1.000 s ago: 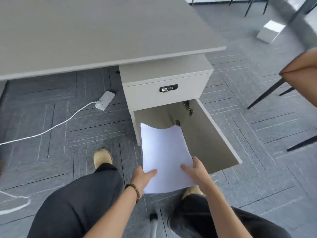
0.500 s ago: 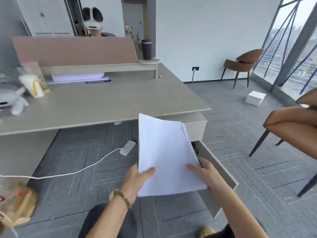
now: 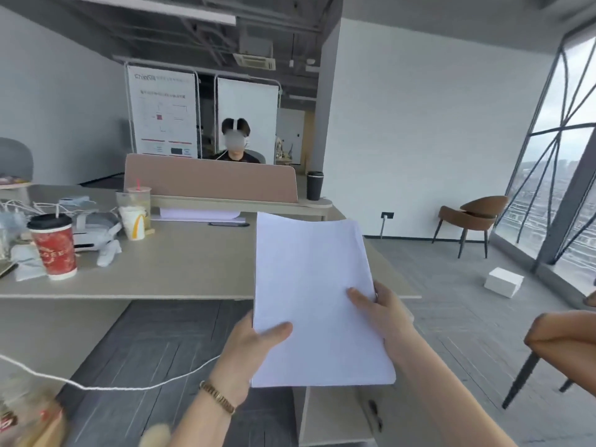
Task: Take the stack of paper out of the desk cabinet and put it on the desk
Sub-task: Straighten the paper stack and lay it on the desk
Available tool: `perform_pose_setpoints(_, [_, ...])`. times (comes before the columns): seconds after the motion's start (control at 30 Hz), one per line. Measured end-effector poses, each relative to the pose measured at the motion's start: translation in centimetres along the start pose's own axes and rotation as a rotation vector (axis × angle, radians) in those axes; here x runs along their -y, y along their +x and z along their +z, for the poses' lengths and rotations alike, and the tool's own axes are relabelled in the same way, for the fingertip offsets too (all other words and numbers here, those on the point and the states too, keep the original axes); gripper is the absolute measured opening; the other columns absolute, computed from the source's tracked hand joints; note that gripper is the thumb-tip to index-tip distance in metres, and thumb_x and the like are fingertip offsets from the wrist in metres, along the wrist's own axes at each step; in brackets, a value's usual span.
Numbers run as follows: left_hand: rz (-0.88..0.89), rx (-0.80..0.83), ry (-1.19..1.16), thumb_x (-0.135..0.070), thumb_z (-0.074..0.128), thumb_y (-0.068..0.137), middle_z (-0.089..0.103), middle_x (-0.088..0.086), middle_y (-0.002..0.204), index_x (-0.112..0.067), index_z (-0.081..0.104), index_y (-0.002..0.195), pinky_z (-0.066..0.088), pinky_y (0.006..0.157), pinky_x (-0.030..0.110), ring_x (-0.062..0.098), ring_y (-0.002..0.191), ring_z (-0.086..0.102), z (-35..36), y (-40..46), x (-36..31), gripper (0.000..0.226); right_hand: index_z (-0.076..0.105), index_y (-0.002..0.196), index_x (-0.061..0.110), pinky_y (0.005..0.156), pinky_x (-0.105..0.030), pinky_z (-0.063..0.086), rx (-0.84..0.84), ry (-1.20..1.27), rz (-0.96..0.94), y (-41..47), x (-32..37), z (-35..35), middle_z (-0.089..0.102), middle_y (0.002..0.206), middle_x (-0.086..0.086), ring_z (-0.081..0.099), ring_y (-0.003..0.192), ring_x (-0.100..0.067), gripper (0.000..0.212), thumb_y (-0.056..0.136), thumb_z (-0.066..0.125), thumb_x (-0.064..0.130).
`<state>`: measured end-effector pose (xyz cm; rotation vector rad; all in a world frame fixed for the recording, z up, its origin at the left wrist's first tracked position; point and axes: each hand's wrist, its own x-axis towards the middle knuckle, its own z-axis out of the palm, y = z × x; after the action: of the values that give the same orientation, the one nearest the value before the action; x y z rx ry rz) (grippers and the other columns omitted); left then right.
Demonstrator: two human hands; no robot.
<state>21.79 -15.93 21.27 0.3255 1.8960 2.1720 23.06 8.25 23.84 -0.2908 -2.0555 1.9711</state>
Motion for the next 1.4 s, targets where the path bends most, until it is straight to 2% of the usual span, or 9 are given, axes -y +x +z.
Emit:
perform_pose_setpoints(0.17, [-0.098,0.001,-0.18,-0.018,0.064,0.094,0.079,0.006,0.11,-0.013,0.074,0.116,0.057,0.092,0.042,0.023,0.1,0.076,-4.0,1.2,-1.5,0.025,0.063,0.112,0.012,0.073,-0.045,0.063,0.05,0.028,-0.061,2.6,0.7,4.5,0.079,0.099,-0.007,0.077,0.086,-0.03,0.023,0.09,0.07,0.017])
perform_pose_setpoints(0.3, [-0.095,-0.034,-0.251,-0.02,0.059,0.097,0.082,0.004,0.093,-0.014,0.085,0.085,0.061,0.067,0.026,0.015,0.084,0.079,-8.5,6.5,-2.7,0.029,0.064,0.114,0.012,0.075,-0.046,0.063,0.131,0.044,-0.063,6.2,0.3,8.2,0.079,0.102,-0.008,0.077,0.09,-0.031,0.022,0.092,0.067,0.016])
perform_pose_setpoints(0.4, [-0.099,-0.109,-0.222,-0.02,0.065,0.095,0.078,0.011,0.111,-0.01,0.073,0.117,0.058,0.09,0.047,0.031,0.103,0.075,-10.3,11.6,-1.8,0.026,0.064,0.112,0.014,0.064,-0.036,0.062,0.151,0.038,-0.075,10.0,-0.9,10.1,0.08,0.098,-0.004,0.078,0.084,-0.025,0.019,0.093,0.066,0.014])
perform_pose_setpoints(0.5, [-0.068,-0.185,-0.154,-0.009,0.064,0.095,0.076,0.012,0.117,-0.009,0.068,0.124,0.054,0.098,0.054,0.033,0.108,0.072,-11.3,16.7,0.7,0.03,0.064,0.106,0.014,0.055,-0.026,0.059,0.123,0.021,-0.083,14.4,-2.8,11.5,0.08,0.09,0.0,0.077,0.073,-0.016,0.014,0.092,0.066,0.014])
perform_pose_setpoints(0.7, [-0.014,-0.241,-0.104,-0.003,0.062,0.096,0.074,0.01,0.121,-0.01,0.063,0.129,0.053,0.099,0.056,0.033,0.113,0.07,-12.9,25.8,5.1,0.034,0.067,0.11,0.02,0.07,-0.034,0.057,0.1,-0.002,-0.084,23.1,-6.5,13.0,0.079,0.1,0.002,0.077,0.087,-0.021,0.021,0.092,0.063,0.011])
perform_pose_setpoints(0.8, [0.005,-0.273,-0.072,-0.002,0.063,0.095,0.075,0.009,0.119,-0.009,0.064,0.128,0.055,0.098,0.049,0.028,0.111,0.071,-13.1,28.9,6.0,0.034,0.065,0.112,0.022,0.068,-0.028,0.056,0.122,-0.014,-0.079,26.0,-7.8,13.0,0.077,0.101,0.004,0.075,0.088,-0.016,0.026,0.092,0.058,0.008])
perform_pose_setpoints(0.97, [0.022,-0.296,-0.045,0.0,0.063,0.094,0.08,0.001,0.099,-0.006,0.067,0.119,0.061,0.067,0.027,0.014,0.083,0.077,-12.5,33.2,5.3,0.026,0.057,0.11,0.017,0.071,-0.031,0.058,0.113,-0.007,-0.12,29.7,-8.6,12.7,0.074,0.099,0.004,0.072,0.086,-0.016,0.018,0.096,0.054,0.006])
perform_pose_setpoints(1.17, [0.151,-0.354,0.097,-0.015,0.07,0.09,0.08,-0.004,0.107,-0.03,0.074,0.099,0.057,0.091,0.043,0.021,0.103,0.074,-11.8,38.3,2.6,0.018,0.049,0.109,0.02,0.081,-0.032,0.053,0.056,-0.075,-0.23,33.6,-7.3,13.3,0.067,0.091,0.024,0.064,0.087,-0.005,0.015,0.099,0.049,0.008])
perform_pose_setpoints(1.4, [0.187,-0.373,0.126,-0.014,0.069,0.092,0.079,-0.017,0.1,-0.03,0.071,0.104,0.056,0.087,0.033,0.007,0.1,0.073,-11.9,41.1,3.5,0.021,0.04,0.112,0.008,0.074,-0.021,0.046,0.033,-0.132,-0.23,35.5,-8.0,14.5,0.059,0.084,0.033,0.057,0.081,0.009,0.013,0.1,0.044,0.005])
